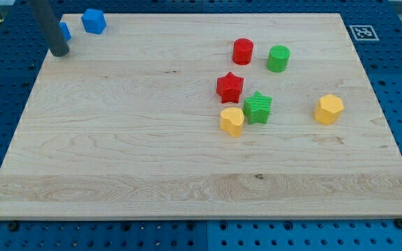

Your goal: Push the blue triangle to the top left corner of the board

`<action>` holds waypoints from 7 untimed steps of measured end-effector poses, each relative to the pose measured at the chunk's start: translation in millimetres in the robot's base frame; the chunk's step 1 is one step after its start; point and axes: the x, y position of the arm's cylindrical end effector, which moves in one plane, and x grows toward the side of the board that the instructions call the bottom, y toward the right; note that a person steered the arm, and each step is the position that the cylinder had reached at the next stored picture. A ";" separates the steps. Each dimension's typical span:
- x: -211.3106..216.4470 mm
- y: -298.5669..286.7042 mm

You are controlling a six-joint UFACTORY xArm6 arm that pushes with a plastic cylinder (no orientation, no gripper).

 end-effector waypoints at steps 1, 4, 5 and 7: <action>8.8 -20.8; -33.2 -29.3; -52.4 -15.9; -63.4 -15.2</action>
